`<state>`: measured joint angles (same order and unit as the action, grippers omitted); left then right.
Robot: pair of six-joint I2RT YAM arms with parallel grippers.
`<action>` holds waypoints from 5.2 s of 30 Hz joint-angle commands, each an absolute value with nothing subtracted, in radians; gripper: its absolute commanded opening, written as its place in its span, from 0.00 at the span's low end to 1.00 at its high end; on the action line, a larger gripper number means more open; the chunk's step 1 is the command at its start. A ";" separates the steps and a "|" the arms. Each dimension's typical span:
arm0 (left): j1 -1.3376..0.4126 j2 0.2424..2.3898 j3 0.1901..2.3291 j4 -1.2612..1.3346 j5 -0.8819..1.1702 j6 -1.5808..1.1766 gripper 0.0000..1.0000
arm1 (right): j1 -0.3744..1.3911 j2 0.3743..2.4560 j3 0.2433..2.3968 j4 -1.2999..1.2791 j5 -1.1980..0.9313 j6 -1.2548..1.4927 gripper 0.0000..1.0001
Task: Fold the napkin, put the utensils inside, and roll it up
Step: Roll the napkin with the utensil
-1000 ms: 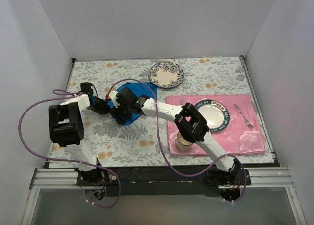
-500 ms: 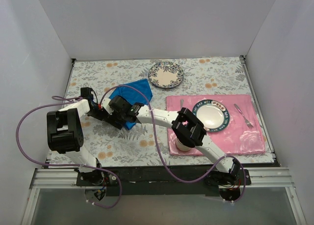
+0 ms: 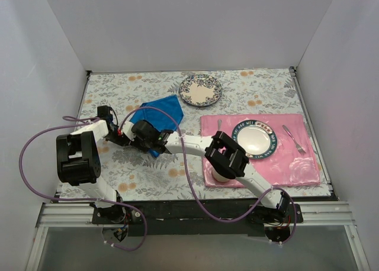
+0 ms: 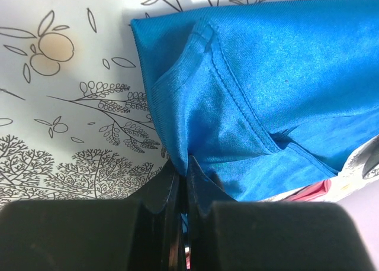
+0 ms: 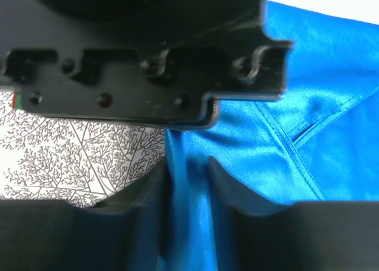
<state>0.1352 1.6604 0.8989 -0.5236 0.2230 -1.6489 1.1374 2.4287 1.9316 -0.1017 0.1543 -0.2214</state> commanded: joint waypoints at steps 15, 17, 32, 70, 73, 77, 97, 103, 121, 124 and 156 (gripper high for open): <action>0.130 1.415 0.899 -0.492 0.127 -1.442 0.54 | 0.931 2.488 2.053 -0.224 -0.449 0.037 0.01; 0.130 1.373 0.884 -0.483 0.152 -1.434 0.55 | 0.893 2.503 2.045 -0.186 -0.567 0.086 0.01; 0.130 1.428 0.739 -0.276 0.426 -1.494 0.33 | 0.755 2.614 1.936 0.245 -0.936 0.613 0.01; 0.071 1.767 0.865 -0.049 0.479 -1.617 0.00 | 0.750 2.548 1.931 0.083 -0.874 0.491 0.15; 0.068 1.760 0.862 -0.049 0.472 -1.618 0.00 | 0.750 2.533 1.979 -0.030 -0.847 0.428 0.24; 0.067 1.758 0.864 -0.060 0.472 -1.614 0.00 | 0.749 2.494 2.035 -0.152 -0.781 0.341 0.37; 0.058 1.795 0.939 -0.086 0.489 -1.612 0.00 | 0.816 2.313 1.968 -0.469 -0.421 -0.054 0.79; 0.057 1.805 0.954 -0.092 0.489 -1.611 0.00 | 0.824 2.289 1.895 -0.443 -0.330 -0.071 0.76; 0.057 1.812 1.009 -0.138 0.465 -1.562 0.00 | 0.818 2.210 1.758 -0.362 -0.224 -0.055 0.46; 0.057 1.807 1.040 -0.172 0.437 -1.525 0.00 | 0.818 2.214 1.743 -0.348 -0.222 -0.049 0.41; 0.057 1.818 1.023 -0.192 0.422 -1.491 0.00 | 0.836 2.224 1.850 -0.413 -0.190 -0.038 0.51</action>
<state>0.0612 1.8042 0.9951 -0.2222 0.4194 -1.4899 0.8265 2.2616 1.7714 -0.3656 -0.2066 -0.0292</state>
